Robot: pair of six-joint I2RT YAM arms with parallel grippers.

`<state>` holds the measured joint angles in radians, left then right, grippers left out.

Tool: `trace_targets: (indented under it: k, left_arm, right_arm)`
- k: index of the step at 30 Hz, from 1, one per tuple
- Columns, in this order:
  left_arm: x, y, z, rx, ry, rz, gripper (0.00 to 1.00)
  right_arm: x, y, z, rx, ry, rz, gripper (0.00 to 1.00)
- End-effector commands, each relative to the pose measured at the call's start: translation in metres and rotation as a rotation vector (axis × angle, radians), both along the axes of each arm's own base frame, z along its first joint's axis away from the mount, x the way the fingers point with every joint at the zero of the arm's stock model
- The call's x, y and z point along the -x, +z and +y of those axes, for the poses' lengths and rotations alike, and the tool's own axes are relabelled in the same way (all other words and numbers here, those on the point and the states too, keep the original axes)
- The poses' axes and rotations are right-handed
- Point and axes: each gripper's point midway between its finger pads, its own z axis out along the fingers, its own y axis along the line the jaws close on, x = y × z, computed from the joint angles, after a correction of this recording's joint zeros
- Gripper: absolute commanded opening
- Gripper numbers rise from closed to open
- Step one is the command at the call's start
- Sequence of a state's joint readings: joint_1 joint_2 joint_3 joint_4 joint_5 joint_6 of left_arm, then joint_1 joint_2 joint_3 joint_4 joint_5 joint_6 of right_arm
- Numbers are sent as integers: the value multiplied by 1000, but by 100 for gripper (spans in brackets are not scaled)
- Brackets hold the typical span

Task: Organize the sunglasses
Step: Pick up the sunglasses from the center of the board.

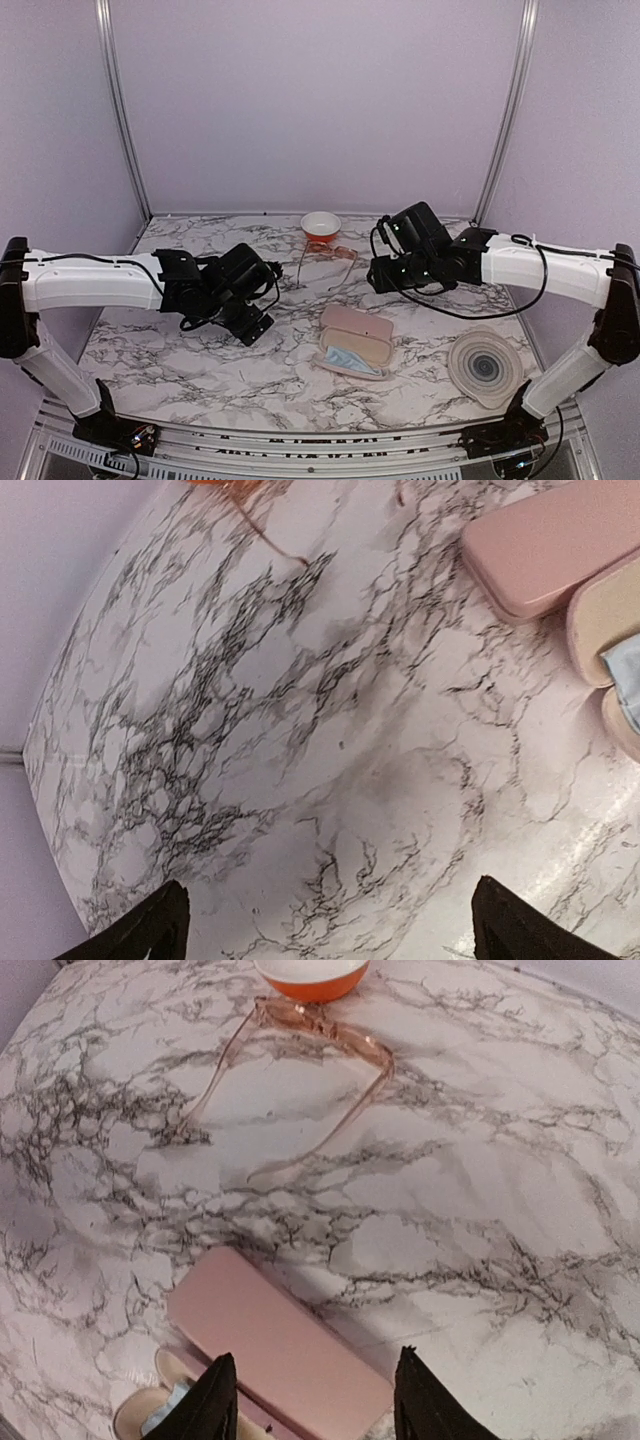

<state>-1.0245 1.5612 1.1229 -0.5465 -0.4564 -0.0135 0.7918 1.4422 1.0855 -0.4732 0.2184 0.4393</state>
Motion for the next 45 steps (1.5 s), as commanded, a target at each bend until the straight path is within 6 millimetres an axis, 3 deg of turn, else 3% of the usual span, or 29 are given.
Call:
trace_targets:
  k: [1, 4, 6, 7, 12, 18, 20, 36, 45]
  left_arm:
    - [-19, 3, 37, 169, 255, -44, 99]
    - [-24, -5, 57, 225, 328, -81, 99]
    - [-25, -11, 65, 249, 347, -98, 99]
    - [-26, -14, 70, 254, 362, -105, 99]
    - [-33, -30, 88, 294, 448, -146, 99]
    - [-32, -44, 100, 298, 460, -190, 99]
    - [-33, -45, 101, 295, 461, -198, 99]
    - [-39, -56, 97, 246, 462, -178, 91]
    - [-40, -59, 96, 230, 463, -176, 88]
  right_arm:
    - [-44, 13, 19, -66, -34, -4, 52]
    - [-72, 6, 24, -65, -103, 13, 53]
    - [-90, -10, 27, -35, -139, 40, 57]
    - [-97, -7, 29, -38, -152, 34, 58]
    - [-135, -38, 33, -4, -209, 89, 60]
    - [-167, -72, 19, 21, -283, 157, 59]
    - [-179, -75, 18, 10, -293, 162, 58]
    - [-206, -121, 36, 34, -245, 212, 43]
    - [-208, -132, 38, 31, -247, 226, 17]
